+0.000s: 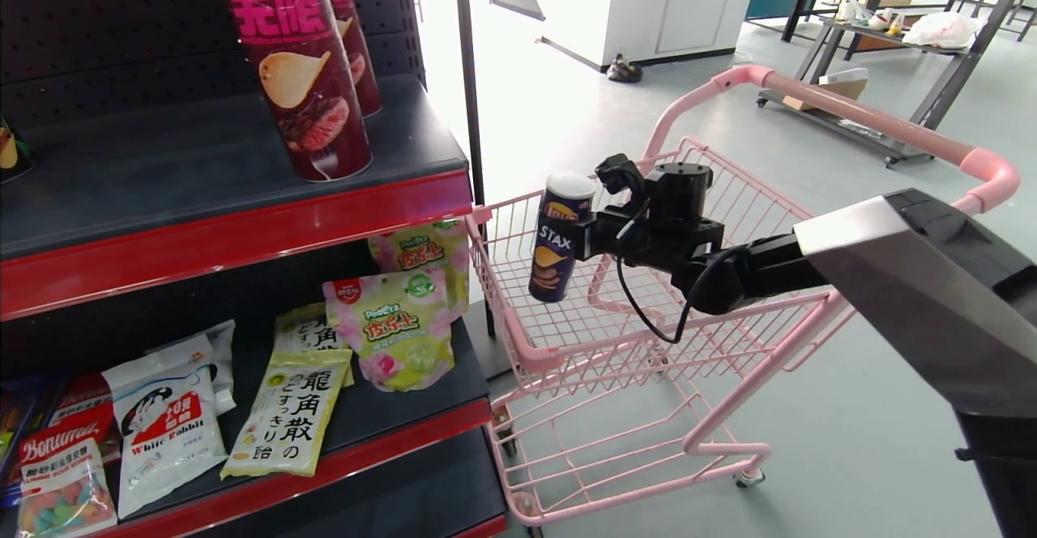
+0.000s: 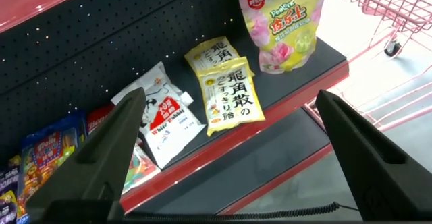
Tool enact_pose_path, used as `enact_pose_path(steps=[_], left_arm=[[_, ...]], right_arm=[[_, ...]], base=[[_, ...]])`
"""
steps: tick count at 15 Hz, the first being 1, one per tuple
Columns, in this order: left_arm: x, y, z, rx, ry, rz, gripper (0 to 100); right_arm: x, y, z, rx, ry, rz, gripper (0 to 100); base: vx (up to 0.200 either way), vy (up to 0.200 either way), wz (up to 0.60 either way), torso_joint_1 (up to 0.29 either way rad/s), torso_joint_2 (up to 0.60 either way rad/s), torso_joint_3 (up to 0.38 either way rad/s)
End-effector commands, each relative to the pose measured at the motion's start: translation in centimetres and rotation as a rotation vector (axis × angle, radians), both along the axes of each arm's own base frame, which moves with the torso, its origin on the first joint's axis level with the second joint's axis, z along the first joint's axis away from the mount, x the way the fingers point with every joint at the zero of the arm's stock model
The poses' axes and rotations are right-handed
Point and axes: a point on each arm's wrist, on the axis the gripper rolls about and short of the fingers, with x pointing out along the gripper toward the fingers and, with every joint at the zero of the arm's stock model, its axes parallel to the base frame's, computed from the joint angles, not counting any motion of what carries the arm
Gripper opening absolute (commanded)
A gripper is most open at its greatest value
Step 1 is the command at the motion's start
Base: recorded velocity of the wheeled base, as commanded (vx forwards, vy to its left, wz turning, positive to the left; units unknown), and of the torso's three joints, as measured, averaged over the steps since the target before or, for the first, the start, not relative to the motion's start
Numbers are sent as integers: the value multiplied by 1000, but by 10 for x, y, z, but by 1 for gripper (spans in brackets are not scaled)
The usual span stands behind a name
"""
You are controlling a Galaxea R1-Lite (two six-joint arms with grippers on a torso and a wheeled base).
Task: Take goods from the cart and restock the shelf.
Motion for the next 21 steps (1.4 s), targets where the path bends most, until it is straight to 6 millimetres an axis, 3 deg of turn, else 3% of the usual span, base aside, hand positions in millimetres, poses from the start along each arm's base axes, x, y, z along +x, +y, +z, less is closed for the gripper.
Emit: enact_pose_path(steps=[1, 3, 5, 7, 8, 9, 11, 12, 13, 14, 17, 21], left_arm=[[-1, 0, 1, -2, -8, 1, 100], [-1, 0, 2, -5, -12, -7, 100], [-1, 0, 3, -5, -10, -8, 100], [0, 0, 4, -5, -9, -10, 100], [0, 0, 6, -6, -10, -14, 100], [0, 0, 7, -6, -11, -14, 100], [-1, 0, 8, 8, -17, -9, 100], [0, 0, 8, 10, -14, -15, 100], [1, -1, 7, -27, -6, -11, 100], [1, -1, 6, -104, -2, 10, 100], [1, 0, 5, -192, -9, 105, 100], [-2, 1, -2, -208, -38, 208, 100]], right_arm=[[-47, -23, 61, 20, -57, -17, 0], [-78, -39, 89, 29, -84, -45, 0], [-131, -69, 128, 39, -119, -70, 0], [-166, -89, 145, 24, -94, -104, 0], [-202, -107, 161, 19, -88, -142, 0], [-212, -113, 164, 17, -88, -164, 0], [-260, -139, 164, -19, -82, -310, 0], [-284, -147, 157, -51, -62, -334, 0], [-324, -159, 142, -73, -18, -343, 0], [-346, -167, 133, -84, -8, -371, 0], [-374, -182, 121, -117, 15, -470, 0], [-391, -187, 110, -129, -6, -518, 0]], base=[[0, 0, 0, 0, 0, 0], [0, 0, 0, 0, 0, 0], [0, 0, 0, 0, 0, 0], [0, 0, 0, 0, 0, 0], [0, 0, 0, 0, 0, 0], [0, 0, 0, 0, 0, 0], [0, 0, 0, 0, 0, 0], [0, 0, 0, 0, 0, 0], [0, 0, 0, 0, 0, 0], [0, 0, 0, 0, 0, 0], [0, 0, 0, 0, 0, 0], [0, 0, 0, 0, 0, 0]])
